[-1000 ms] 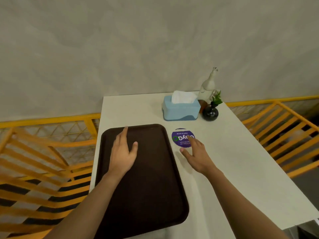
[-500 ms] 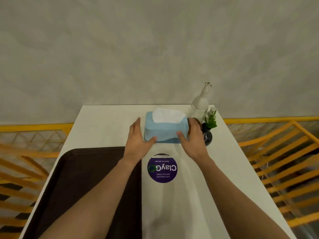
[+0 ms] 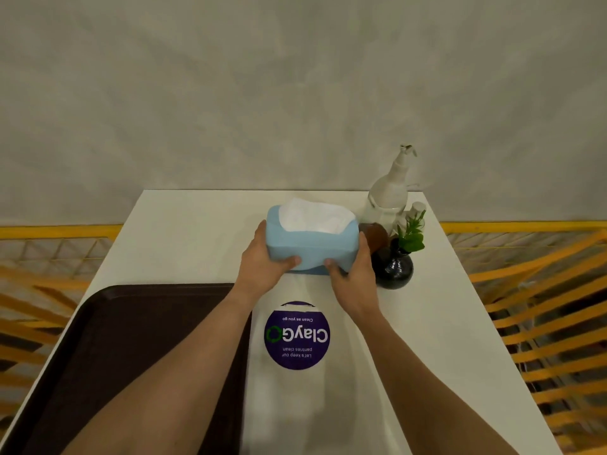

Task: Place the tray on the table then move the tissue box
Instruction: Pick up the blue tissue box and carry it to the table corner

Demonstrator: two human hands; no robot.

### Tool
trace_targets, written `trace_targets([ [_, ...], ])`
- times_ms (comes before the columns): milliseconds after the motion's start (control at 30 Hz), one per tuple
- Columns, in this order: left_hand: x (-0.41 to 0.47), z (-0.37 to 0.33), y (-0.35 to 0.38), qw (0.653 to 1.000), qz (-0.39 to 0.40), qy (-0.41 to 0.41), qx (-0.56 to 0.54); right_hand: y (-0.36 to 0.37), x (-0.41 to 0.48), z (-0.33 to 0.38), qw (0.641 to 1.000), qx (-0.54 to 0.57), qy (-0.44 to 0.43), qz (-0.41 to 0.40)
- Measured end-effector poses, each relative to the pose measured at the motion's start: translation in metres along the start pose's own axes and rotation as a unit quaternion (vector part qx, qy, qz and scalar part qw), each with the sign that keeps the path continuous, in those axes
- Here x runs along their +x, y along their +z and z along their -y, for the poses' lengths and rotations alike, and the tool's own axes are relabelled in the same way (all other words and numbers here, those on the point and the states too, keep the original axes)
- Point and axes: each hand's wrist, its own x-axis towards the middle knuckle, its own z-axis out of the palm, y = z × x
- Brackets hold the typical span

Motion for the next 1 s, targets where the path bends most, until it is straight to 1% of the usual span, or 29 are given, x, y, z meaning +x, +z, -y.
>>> trace_targets([
  [233, 0.001, -0.001, -0.013, 1.0, -0.013, -0.021, -0.017, 0.008, 0.004, 0.005, 1.0, -0.012, 0.01, 0.003],
  [367, -0.003, -0.007, -0.037, 0.999, -0.037, -0.009, -0.014, 0.021, 0.007, 0.023, 1.0, -0.008, -0.01, 0.003],
  [533, -0.003, -0.009, -0.09, 0.998, -0.062, 0.01, -0.004, 0.053, 0.007, 0.052, 0.999, -0.011, -0.039, 0.008],
  [767, -0.006, 0.008, -0.18, 0.996, -0.086, 0.009, 0.002, 0.125, 0.0, 0.101, 0.999, 0.014, -0.034, 0.039],
  [1000, 0.001, 0.036, -0.259, 0.996, -0.083, 0.006, -0.011, 0.199, -0.011, 0.14, 0.998, 0.012, -0.053, 0.035],
])
